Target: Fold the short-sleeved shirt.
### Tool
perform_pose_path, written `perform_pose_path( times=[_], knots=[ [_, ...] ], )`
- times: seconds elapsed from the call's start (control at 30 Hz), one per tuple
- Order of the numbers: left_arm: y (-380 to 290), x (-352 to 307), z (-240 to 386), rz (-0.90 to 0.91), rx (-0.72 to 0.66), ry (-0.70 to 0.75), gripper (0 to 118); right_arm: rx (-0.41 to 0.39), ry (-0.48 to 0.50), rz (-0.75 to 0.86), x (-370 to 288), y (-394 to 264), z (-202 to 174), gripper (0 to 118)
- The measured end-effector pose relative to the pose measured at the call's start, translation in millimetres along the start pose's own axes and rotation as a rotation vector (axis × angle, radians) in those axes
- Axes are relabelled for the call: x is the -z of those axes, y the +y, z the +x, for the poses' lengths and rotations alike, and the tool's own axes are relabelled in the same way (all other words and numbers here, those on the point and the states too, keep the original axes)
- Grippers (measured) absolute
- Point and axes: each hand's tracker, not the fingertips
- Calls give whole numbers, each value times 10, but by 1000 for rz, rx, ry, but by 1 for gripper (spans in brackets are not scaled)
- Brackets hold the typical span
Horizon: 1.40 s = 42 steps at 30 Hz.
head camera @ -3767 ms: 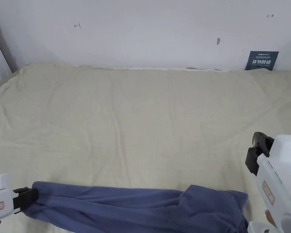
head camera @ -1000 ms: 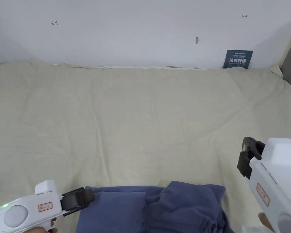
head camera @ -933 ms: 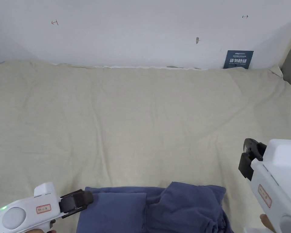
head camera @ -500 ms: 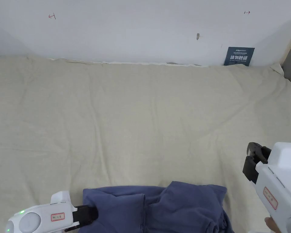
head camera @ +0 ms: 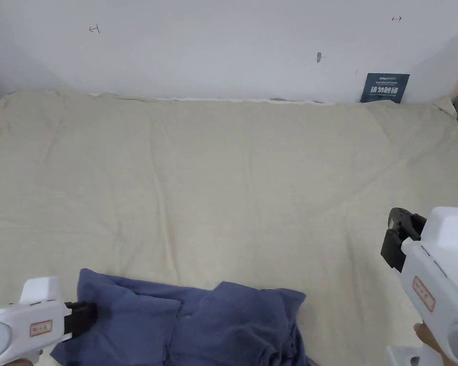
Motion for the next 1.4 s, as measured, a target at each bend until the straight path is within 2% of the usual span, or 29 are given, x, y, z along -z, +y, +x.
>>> perform_pose_path(
  times=[0.17,0.47,0.57,0.77,0.83,0.97,1.0,1.07,1.2,1.27,1.3,1.33,1.4],
  knots=[
    [107,-196,601,27,91,38,16,0,7,4,-29,-4,12,3],
    [138,177,2086,-46,280,-220,16,13,-9,17,-139,-7,141,3],
    [-11,443,2517,-122,363,-233,16,19,-27,12,-168,-32,236,3],
    [-342,905,2934,-205,407,-178,19,35,-73,-3,-205,-96,442,3],
    [-365,914,2928,-219,359,-237,33,38,-85,-8,-206,-112,491,3],
    [-306,765,2885,-191,282,-368,107,50,-97,-14,-206,-114,539,3],
    [-255,632,2858,-127,272,-378,111,52,-97,-13,-207,-110,539,3],
    [-148,422,2786,-15,255,-399,110,53,-98,-9,-209,-101,534,3],
    [64,57,2575,132,249,-318,108,52,-89,0,-204,-66,486,3],
    [109,-69,2451,207,248,-271,101,50,-82,5,-198,-57,462,3],
    [114,-120,2385,253,253,-249,93,48,-80,6,-195,-50,447,3],
    [98,-149,2318,293,249,-235,80,47,-77,7,-193,-48,434,3],
    [54,-154,2185,351,232,-191,20,43,-69,8,-190,-44,397,3]
  ],
)
